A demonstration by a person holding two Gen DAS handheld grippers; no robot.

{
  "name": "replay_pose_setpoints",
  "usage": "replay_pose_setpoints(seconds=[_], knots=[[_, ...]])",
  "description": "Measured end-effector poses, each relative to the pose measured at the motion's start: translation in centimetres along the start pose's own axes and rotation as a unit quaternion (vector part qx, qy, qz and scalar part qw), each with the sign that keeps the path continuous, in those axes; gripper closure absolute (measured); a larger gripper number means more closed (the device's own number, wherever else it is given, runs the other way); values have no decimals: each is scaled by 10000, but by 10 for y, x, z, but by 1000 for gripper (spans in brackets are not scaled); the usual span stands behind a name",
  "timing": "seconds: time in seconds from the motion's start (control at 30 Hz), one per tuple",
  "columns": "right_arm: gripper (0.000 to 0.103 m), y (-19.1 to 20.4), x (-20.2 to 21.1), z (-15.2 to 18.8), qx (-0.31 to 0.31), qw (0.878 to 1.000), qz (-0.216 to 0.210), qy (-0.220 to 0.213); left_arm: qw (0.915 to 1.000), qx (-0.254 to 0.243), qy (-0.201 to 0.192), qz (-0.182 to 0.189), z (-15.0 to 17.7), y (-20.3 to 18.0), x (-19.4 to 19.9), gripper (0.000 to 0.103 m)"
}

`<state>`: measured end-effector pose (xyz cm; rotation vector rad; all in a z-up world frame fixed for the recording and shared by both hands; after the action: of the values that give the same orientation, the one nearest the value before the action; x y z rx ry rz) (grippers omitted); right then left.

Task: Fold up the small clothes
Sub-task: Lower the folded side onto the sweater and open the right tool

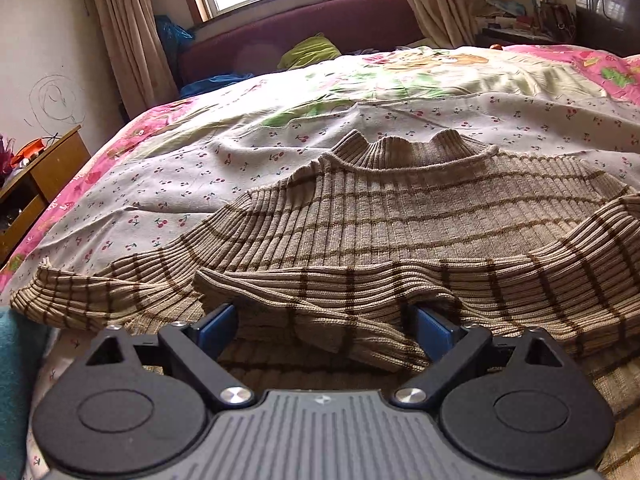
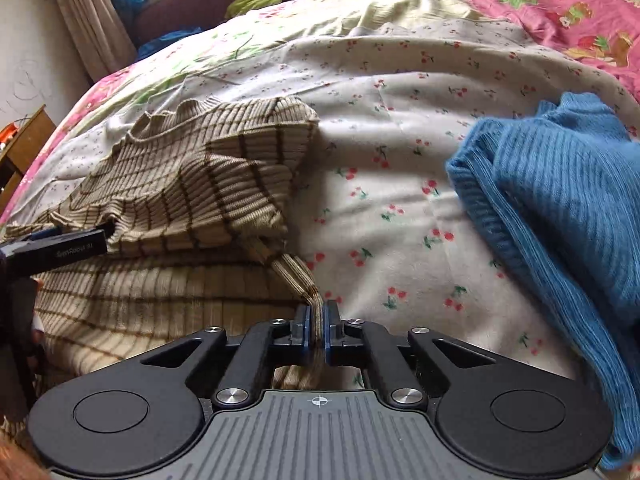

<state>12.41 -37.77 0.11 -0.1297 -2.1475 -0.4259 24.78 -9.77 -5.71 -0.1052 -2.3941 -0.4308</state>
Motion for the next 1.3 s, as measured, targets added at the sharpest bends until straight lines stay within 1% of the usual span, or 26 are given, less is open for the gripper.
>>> replay_pose_setpoints(seconds=[0.1,0.17,0.23,0.27,0.3,0.37,0.4,0.43,0.5,0.53,0.57,0.6,0.67,0.73,0.77,0.8,0.83,0.87,0.93,1.07,1.13,1.17,1.2,1.27,1.3], knots=[[99,2,4,5,204,9997,81,59,10000,-91,-26,-25,0,-1,0,0],[99,0,11,1,216,9996,154,77,9999,-97,-24,-89,-3,-1,2,0],[99,-2,20,-5,272,9992,291,63,9998,-124,-108,-64,-5,-1,7,0],[92,-4,26,-10,235,9992,312,-72,9997,-146,-214,-47,-6,-1,12,0],[88,-7,31,-16,146,9994,267,-177,9994,-160,-300,-31,-7,-2,16,0],[87,-13,32,-36,-186,9991,-3,-384,9989,-114,-457,88,-11,-4,25,0],[85,-14,28,-44,-351,9985,-151,-394,9983,-75,-545,189,-13,-5,29,0],[80,-14,20,-57,-601,9969,-335,-386,9976,-71,-627,276,-15,-8,33,0],[66,-12,3,-78,-917,9931,-614,-391,9957,-188,-811,405,-19,-16,41,0],[57,-9,-5,-87,-1022,9918,-652,-402,9943,-296,-926,446,-21,-23,44,0],[53,-7,-15,-96,-1122,9905,-694,-378,9930,-390,-1009,479,-22,-28,45,0],[53,-8,-22,-102,-1224,9891,-744,-327,9915,-504,-1072,529,-22,-35,45,0],[54,-7,-37,-114,-1461,9851,-880,-225,9899,-641,-1109,600,-21,-44,42,0],[54,-2,-52,-121,-1384,9883,-623,-115,9886,-720,-1104,722,-20,-54,37,0],[68,0,-60,-122,-1325,9903,-410,-32,9881,-747,-1099,770,-19,-57,35,0],[82,0,-67,-124,-1307,9909,-315,55,9875,-795,-1091,814,-17,-62,33,0],[93,0,-73,-125,-1338,9905,-296,141,9872,-839,-1081,821,-15,-64,31,0],[94,0,-76,-127,-1349,9904,-276,151,9872,-896,-1056,794,-13,-67,28,0],[94,3,-79,-133,-1270,9917,-219,31,9880,-901,-979,790,-10,-68,23,0],[95,14,-84,-151,-1277,9909,-343,-233,9902,-803,-861,750,-6,-62,17,0],[96,19,-89,-158,-1244,9911,-334,-341,9903,-790,-887,716,-7,-61,17,0],[96,22,-95,-161,-1172,9920,-211,-426,9903,-801,-917,663,-7,-61,17,0],[96,23,-102,-163,-1127,9928,-76,-404,9905,-826,-920,601,-7,-63,16,0],[97,20,-116,-161,-1085,9937,127,-265,9914,-813,-834,594,-8,-63,11,0],[97,19,-118,-161,-1048,9940,170,-263,9920,-785,-795,596,-9,-61,9,0]])
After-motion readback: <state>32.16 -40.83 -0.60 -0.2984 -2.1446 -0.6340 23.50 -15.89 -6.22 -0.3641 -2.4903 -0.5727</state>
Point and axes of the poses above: each gripper's, at about its wrist camera, not at the fingertips, and x roughly against the way its jaws point, y to its left, z to its underside, the point moved 1 cm from there along -x, roughly the way its jaws point, and after that the axes turned 4 degrees about -x, right-handed, at the moved point
